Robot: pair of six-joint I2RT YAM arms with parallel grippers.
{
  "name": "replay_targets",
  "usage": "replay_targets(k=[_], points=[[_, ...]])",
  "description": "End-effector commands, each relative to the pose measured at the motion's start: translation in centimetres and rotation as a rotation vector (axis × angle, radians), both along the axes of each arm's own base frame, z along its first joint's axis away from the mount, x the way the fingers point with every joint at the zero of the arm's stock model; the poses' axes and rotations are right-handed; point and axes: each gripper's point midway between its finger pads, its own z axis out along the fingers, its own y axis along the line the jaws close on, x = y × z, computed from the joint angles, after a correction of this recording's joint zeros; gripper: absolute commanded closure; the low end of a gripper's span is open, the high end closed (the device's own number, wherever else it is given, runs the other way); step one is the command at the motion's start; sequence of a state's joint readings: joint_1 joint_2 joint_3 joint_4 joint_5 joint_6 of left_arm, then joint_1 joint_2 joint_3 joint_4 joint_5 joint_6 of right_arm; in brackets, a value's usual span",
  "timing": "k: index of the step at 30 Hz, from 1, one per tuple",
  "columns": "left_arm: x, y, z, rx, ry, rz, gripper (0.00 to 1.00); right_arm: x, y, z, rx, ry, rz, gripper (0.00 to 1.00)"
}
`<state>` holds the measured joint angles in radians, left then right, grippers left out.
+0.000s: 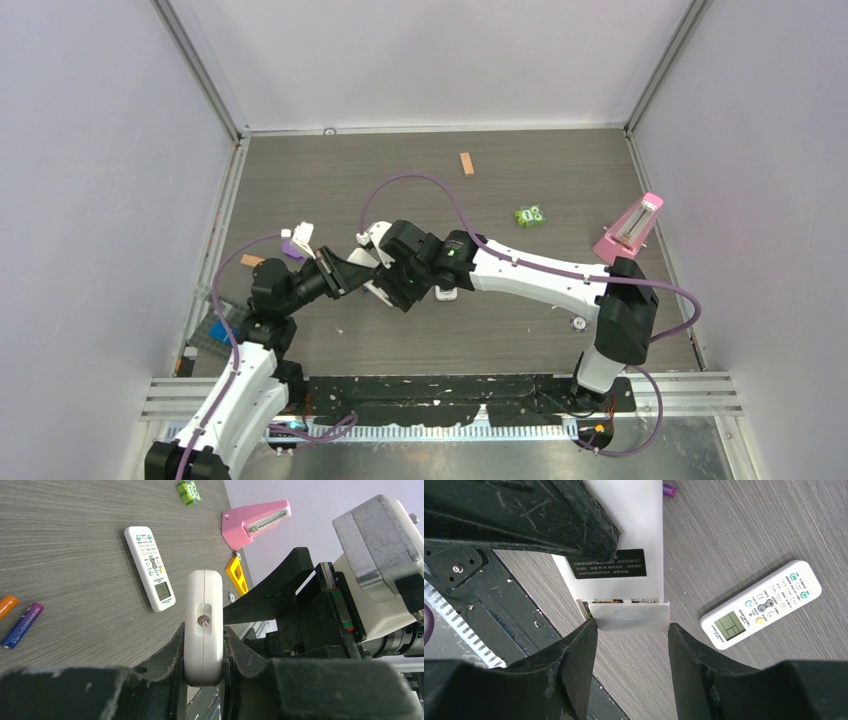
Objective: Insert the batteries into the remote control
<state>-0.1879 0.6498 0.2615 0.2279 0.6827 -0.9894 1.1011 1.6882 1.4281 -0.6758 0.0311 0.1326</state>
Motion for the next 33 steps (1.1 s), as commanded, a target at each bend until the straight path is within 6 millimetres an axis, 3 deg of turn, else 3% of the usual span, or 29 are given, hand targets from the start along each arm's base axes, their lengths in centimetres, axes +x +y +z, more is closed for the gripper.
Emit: replay_targets(k=[1, 17, 25, 33], points=[[-3.3, -2.0, 6.0, -0.085, -0.136, -0.213, 1.0, 2.8, 2.1, 1.7, 0.084, -0.088, -0.041, 0.59], [-2.2, -1.7, 5.9, -0.098, -0.087, -0.155, 1.0, -0.1, 3.5, 2.2, 0.147, 0.029, 0.089, 0.55], [-2.2, -1.8, 6.1, -0.108, -0.081, -0.158, 1.0, -0.4, 4.1, 2.8, 0.16, 0.055, 0.099, 0.52], [-1.6, -1.6, 5.7, -0.121, -0.044, -0.116, 1.0, -0.2, 3.9, 1.9, 0.113, 0.07, 0.073, 0.48]])
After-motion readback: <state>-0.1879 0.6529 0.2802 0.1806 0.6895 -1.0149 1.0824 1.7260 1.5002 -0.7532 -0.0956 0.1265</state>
